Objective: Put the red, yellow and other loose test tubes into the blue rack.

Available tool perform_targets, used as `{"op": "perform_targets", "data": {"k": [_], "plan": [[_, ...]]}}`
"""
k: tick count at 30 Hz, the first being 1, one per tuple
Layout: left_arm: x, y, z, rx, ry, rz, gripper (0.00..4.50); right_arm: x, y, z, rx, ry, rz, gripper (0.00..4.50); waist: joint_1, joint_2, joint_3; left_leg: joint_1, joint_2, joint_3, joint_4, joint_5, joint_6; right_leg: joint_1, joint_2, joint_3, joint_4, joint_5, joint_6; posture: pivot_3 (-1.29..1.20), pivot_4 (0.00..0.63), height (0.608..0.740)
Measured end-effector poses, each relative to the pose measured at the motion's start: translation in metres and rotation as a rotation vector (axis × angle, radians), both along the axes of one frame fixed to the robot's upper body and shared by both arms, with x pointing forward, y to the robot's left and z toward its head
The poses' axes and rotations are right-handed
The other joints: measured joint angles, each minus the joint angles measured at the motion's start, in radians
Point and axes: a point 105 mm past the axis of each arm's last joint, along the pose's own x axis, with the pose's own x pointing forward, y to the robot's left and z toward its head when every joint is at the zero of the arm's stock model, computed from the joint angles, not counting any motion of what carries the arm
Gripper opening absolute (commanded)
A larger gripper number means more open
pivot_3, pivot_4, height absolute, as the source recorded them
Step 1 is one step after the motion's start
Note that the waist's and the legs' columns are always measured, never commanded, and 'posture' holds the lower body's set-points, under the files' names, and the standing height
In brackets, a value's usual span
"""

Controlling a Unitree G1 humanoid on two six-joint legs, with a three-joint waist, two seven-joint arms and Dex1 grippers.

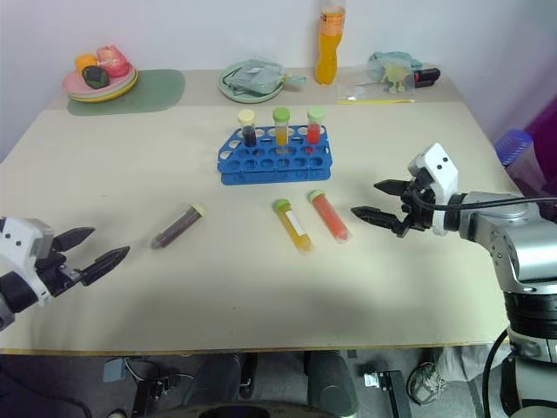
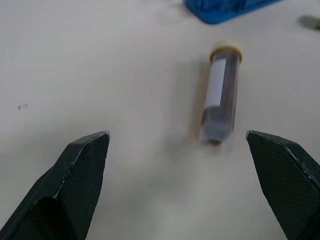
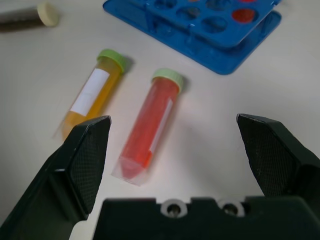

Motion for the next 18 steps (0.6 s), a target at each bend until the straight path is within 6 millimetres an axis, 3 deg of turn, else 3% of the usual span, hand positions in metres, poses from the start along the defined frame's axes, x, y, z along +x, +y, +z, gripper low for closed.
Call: {"op": "perform_targets", "data": {"k": [3,6,11,18], "plan": [[0.007,-0.023,0.001,-0.006,-0.008,-0.093,4.5,0.009,0.01,0.009,-0.036,0.044,-0.056,4.45,-0.002,0.0,0.0,0.0,0.0,0.001,0.001,0.0,0.0,0.0,0.0,0.001,0.0,-0.001,-0.002,0.0,0.15,0.729],[0.006,-0.064,-0.002,0.0,0.021,-0.276,4.5,0.016,0.026,0.015,-0.048,0.187,-0.148,4.45,-0.005,0.0,0.0,0.0,0.0,0.0,0.001,0.0,0.0,-0.001,0.0,0.001,0.001,-0.001,-0.003,0.0,0.15,0.729],[-0.005,-0.122,-0.002,0.016,0.028,-0.558,4.5,0.02,0.063,0.004,-0.145,0.328,-0.159,4.45,-0.001,0.0,0.0,-0.005,-0.001,0.0,-0.001,0.0,0.0,-0.006,0.0,0.001,0.001,0.0,0.0,0.0,0.15,0.729],[-0.012,-0.146,-0.014,0.038,0.037,-0.658,4.5,0.037,0.068,-0.014,-0.277,0.412,-0.259,4.45,-0.006,0.0,0.0,-0.006,-0.001,0.001,0.0,0.0,0.0,-0.007,0.0,0.001,0.001,0.001,0.0,0.0,0.15,0.729]]}}
